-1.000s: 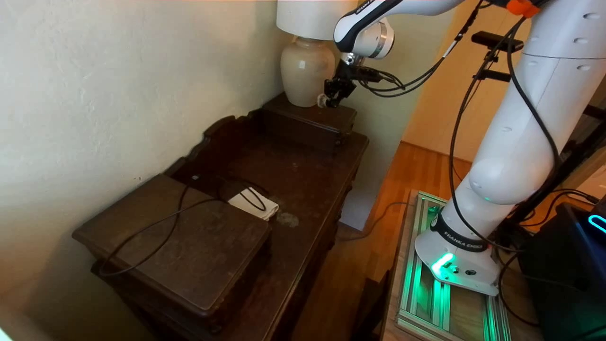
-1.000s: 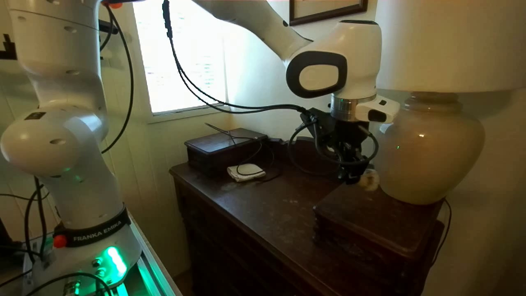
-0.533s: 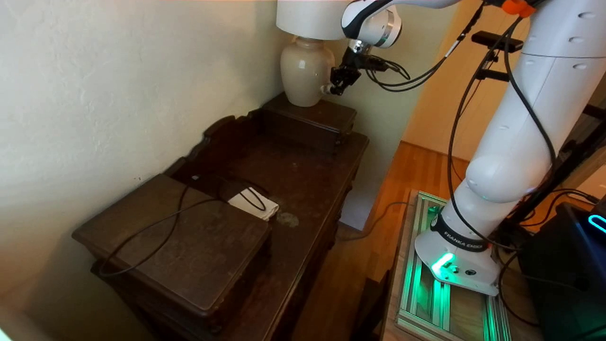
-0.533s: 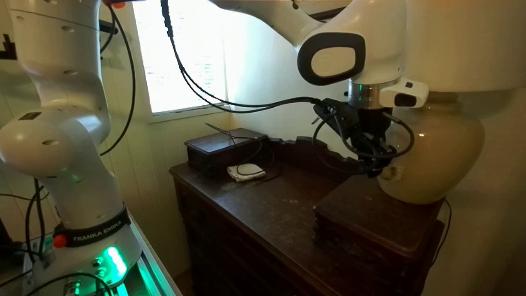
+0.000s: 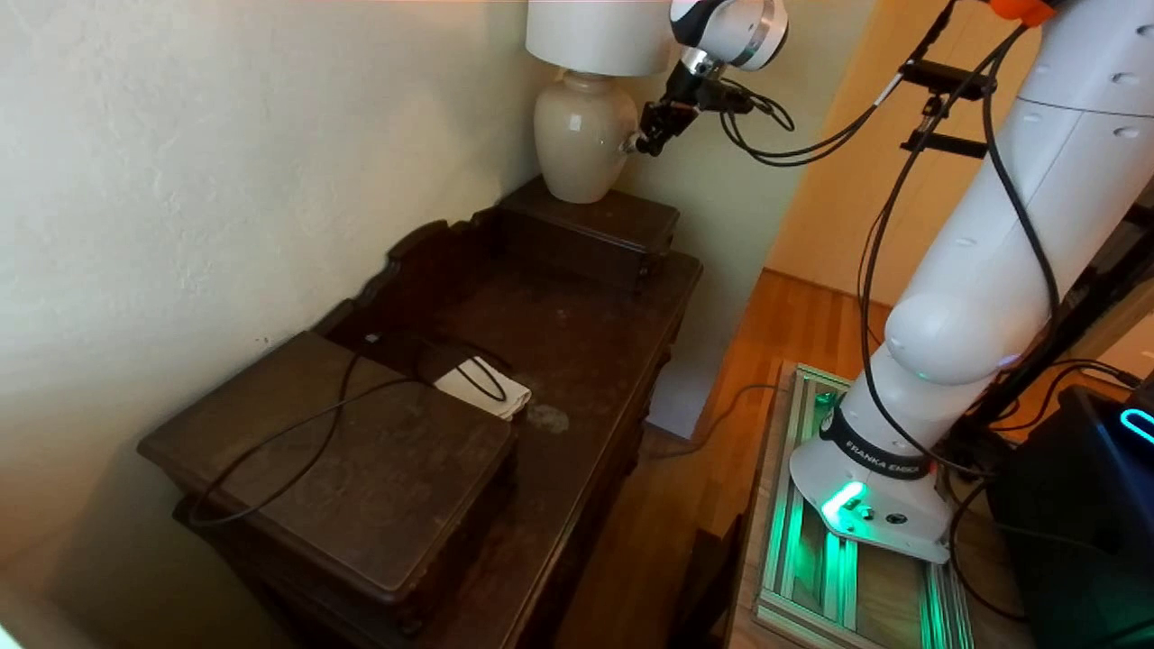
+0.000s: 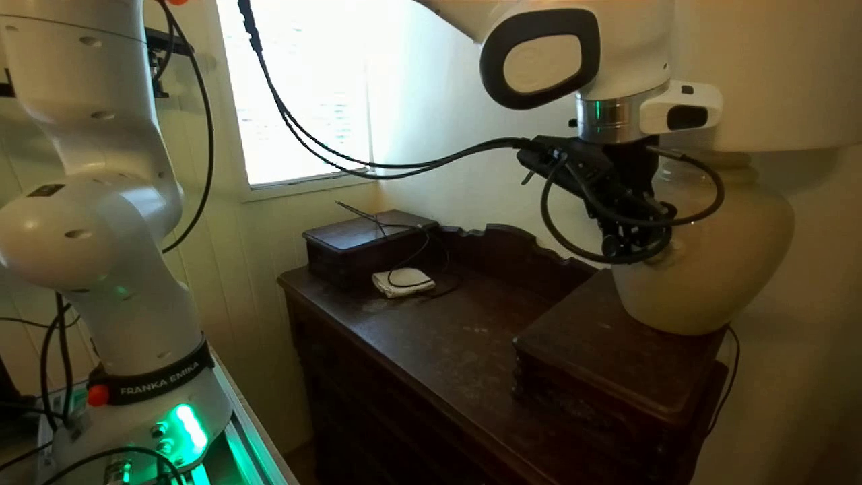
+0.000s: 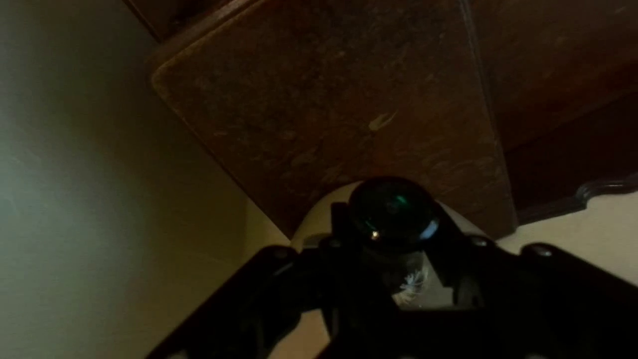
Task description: Use the brush to brush the lamp.
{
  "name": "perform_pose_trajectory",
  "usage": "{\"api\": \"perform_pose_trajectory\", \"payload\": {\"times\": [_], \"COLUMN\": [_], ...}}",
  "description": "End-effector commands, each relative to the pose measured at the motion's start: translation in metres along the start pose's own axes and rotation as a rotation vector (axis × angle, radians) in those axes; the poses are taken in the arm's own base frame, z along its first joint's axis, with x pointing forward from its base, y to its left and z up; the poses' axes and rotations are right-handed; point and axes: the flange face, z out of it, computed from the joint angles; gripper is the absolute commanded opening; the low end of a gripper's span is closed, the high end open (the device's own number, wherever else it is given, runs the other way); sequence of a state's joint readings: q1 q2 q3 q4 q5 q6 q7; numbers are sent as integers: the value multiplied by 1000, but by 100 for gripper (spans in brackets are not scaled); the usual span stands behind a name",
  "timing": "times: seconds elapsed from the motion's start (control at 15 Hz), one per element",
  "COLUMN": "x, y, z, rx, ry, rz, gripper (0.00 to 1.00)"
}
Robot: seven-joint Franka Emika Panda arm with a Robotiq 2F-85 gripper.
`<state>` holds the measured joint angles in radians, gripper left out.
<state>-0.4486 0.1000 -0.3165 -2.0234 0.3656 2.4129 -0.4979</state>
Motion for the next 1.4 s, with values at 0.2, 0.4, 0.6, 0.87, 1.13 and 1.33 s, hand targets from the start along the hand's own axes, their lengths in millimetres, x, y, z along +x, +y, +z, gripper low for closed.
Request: {"api": "perform_pose_trajectory", "payload": {"times": [0.2,0.4,0.6,0.87,1.13,1.33], "x": [-9,-7,-10,-16,-36,-65], "y": [-19,-27,-31,-34,-51,-77], "z": [-29,-12,14,44,52,41], "rx": [111,101,75,10,-29,-45], "ry": [33,3,-33,-56,-90,-130], "rz": [-111,-115,-103,-80,-93,-150], "gripper": [15,15,15,15,15,15]}}
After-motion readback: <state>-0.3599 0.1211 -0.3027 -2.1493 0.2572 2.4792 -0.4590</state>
